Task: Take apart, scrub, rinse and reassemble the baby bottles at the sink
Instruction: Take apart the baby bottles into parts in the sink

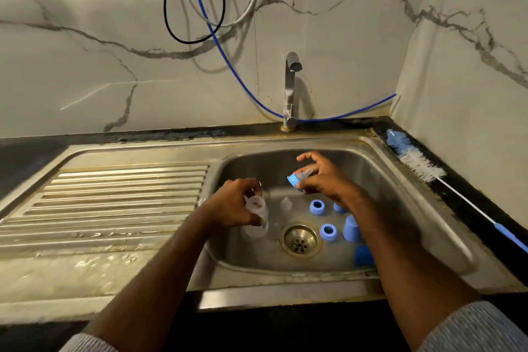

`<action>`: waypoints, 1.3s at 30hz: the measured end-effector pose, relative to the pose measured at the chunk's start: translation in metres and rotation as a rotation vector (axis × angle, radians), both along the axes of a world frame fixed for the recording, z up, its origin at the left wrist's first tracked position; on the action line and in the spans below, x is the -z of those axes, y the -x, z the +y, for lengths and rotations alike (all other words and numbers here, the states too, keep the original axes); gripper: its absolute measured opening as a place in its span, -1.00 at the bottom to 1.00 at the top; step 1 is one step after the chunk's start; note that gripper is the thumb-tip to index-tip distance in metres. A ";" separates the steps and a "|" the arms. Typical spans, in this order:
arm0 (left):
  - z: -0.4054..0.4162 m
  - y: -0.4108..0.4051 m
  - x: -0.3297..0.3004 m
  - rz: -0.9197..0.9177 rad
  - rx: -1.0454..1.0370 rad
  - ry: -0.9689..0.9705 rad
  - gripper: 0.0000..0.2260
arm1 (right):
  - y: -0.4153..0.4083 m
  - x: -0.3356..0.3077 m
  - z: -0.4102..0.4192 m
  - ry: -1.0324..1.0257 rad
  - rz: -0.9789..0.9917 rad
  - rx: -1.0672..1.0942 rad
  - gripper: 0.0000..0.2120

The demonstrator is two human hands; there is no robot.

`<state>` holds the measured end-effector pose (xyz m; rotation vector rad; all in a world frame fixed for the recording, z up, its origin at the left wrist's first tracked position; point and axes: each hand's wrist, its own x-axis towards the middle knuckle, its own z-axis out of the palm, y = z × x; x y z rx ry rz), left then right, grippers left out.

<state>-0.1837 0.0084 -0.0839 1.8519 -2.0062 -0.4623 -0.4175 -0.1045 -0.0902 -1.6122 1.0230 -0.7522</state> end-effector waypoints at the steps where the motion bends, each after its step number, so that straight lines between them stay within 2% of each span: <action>1: 0.004 0.000 0.000 -0.064 -0.001 -0.043 -0.55 | -0.001 0.000 0.002 0.001 0.020 -0.020 -0.45; 6: 0.012 0.006 0.002 -0.375 0.013 -0.178 -0.48 | -0.005 0.002 0.008 0.006 0.096 -0.087 -0.42; 13: 0.011 0.016 0.006 -0.610 -0.007 -0.279 -0.43 | -0.003 0.004 0.008 0.008 0.126 -0.104 -0.44; 22: 0.014 0.018 0.018 -0.700 0.085 -0.269 -0.44 | -0.004 0.005 0.005 0.010 0.184 -0.138 -0.46; 26: 0.015 0.018 0.022 -0.742 0.121 -0.231 -0.52 | -0.004 0.006 0.004 0.019 0.203 -0.145 -0.46; 31: 0.014 0.022 0.021 -0.793 0.183 -0.268 -0.42 | -0.006 0.005 0.005 0.023 0.214 -0.167 -0.47; 39: 0.007 0.023 0.018 -0.709 0.149 -0.240 -0.39 | -0.006 0.005 0.006 0.046 0.204 -0.177 -0.51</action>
